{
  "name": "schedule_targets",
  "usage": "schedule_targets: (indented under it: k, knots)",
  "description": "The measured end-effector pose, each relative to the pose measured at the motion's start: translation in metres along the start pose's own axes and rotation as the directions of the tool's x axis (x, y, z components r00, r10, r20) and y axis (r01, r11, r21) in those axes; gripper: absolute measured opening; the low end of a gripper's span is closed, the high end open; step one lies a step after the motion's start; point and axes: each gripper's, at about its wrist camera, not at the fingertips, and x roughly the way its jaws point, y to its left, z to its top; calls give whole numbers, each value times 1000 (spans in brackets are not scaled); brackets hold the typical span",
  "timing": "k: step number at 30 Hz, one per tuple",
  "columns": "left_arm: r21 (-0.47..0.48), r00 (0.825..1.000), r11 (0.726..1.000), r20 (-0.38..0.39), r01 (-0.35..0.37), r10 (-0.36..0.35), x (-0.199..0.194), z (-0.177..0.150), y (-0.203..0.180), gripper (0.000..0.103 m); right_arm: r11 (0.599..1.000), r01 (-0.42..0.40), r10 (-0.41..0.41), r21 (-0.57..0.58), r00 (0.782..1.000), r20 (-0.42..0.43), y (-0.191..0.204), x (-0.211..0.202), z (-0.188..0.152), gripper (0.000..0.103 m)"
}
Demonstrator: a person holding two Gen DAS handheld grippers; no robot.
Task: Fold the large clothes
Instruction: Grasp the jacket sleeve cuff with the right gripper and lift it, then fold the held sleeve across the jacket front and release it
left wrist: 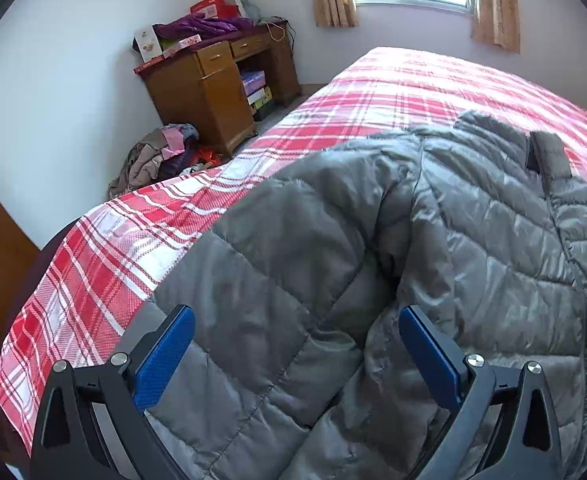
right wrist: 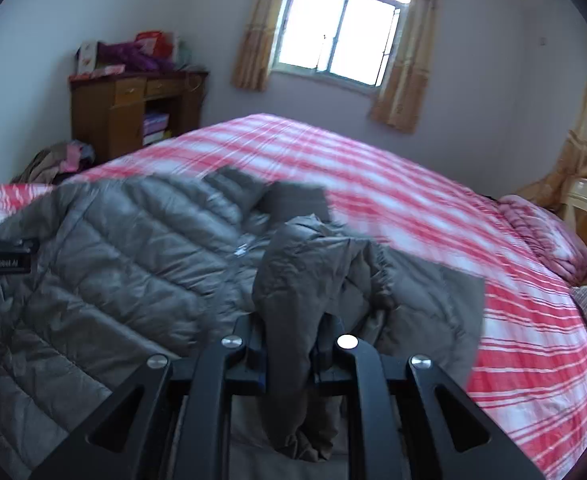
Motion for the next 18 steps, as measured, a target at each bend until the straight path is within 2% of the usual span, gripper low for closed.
schedule_targets:
  k: [2,4,6,7,12,16,18]
  knots:
    - [1,1000,1000,-9,-4,4,4,-2,2,102,1000,-17,16,-26,999,-42,12,16,-7,21]
    - [-7,1000,1000,-21,-8,8,7,-2,7,102,998,-43,39,-44,996,-84,19,26,-13,34]
    - [-23,1000,1000,-26,-8,7,7,-1,13,102,996,-74,69,-55,994,-86,22,24,-18,79]
    - [-34,1000,999,-26,-11,10,6,0,15,102,995,-80,76,-61,995,-70,23,16,-20,84]
    - [-67,1000,998,-6,-1,0,-16,7,14,102,989,-117,117,-86,993,-10,22,-31,-21,86]
    - [-49,999,999,36,20,-18,-39,13,-3,102,989,-131,135,-71,990,45,6,-61,-26,86]
    - [-29,998,999,36,43,-42,-45,15,-19,102,994,-105,107,-41,993,52,-3,-63,-28,79]
